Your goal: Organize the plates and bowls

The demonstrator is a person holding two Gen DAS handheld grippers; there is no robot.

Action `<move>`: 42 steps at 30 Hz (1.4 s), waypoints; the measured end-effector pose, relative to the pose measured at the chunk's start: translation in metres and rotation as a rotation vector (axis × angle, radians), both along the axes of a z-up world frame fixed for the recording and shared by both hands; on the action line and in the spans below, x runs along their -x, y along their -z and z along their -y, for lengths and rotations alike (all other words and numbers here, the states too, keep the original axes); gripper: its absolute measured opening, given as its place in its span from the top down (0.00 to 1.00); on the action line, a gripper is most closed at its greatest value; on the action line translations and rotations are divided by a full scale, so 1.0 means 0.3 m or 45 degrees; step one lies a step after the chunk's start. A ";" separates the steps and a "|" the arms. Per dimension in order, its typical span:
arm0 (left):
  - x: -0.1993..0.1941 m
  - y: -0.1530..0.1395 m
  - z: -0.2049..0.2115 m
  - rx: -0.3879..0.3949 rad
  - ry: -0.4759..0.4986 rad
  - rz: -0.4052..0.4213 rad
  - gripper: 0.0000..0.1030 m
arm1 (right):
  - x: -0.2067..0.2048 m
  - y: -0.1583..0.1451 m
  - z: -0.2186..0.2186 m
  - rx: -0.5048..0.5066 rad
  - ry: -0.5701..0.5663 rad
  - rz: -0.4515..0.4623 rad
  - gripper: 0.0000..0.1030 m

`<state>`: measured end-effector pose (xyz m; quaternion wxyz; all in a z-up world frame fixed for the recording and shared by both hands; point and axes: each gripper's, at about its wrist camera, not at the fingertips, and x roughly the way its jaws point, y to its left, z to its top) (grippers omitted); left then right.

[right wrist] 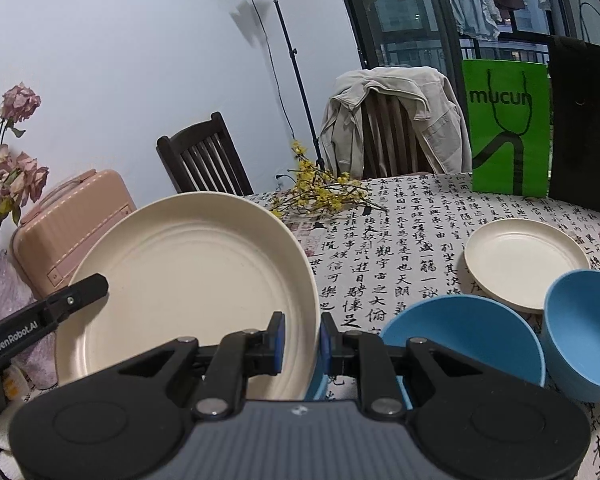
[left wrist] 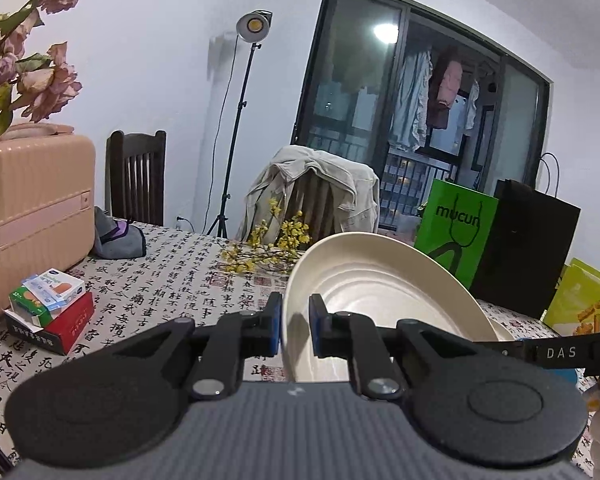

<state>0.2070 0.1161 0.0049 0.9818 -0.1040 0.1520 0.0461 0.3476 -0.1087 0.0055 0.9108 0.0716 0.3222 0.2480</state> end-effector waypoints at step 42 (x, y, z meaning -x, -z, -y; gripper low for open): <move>0.087 0.106 0.143 -0.004 0.148 -0.050 0.87 | 0.248 0.062 0.189 -0.007 0.135 0.015 0.83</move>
